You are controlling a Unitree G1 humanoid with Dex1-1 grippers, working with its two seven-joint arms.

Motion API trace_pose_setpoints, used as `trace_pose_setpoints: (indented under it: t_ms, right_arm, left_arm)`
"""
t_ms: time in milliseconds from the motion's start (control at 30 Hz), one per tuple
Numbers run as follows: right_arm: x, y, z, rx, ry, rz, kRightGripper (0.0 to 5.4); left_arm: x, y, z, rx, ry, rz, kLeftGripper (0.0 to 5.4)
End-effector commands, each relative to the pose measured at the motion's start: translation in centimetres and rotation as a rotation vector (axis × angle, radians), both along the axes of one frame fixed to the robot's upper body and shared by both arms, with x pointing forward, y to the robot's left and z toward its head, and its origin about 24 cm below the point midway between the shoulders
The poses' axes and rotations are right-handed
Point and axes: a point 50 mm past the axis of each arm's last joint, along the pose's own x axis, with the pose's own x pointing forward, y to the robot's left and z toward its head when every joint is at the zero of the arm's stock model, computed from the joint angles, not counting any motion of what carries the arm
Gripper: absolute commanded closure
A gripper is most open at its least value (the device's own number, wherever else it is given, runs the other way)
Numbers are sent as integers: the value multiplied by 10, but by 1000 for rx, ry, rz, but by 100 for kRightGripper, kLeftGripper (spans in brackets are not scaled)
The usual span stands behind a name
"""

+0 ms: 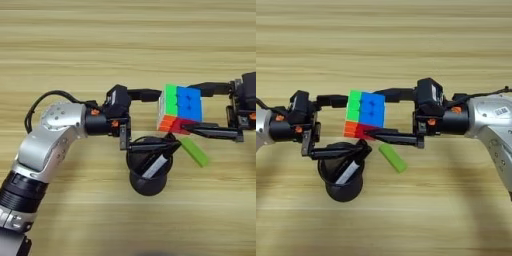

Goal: Move the objects on the table

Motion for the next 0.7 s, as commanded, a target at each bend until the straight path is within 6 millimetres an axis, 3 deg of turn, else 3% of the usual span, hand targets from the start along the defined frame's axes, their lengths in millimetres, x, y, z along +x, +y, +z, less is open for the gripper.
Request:
trace_pose_setpoints:
  t_ms: [33,500,700]
  right_arm:
    - [-3,1,4,-12,-9,18,207]
    - [-4,2,-7,-27,34,28,207]
    - [-6,4,-16,-34,65,34,207]
  left_arm:
    - [-1,1,2,12,-23,-7,77]
    - [-1,1,5,-7,-33,-4,212]
    - [-3,0,8,-20,-38,-10,213]
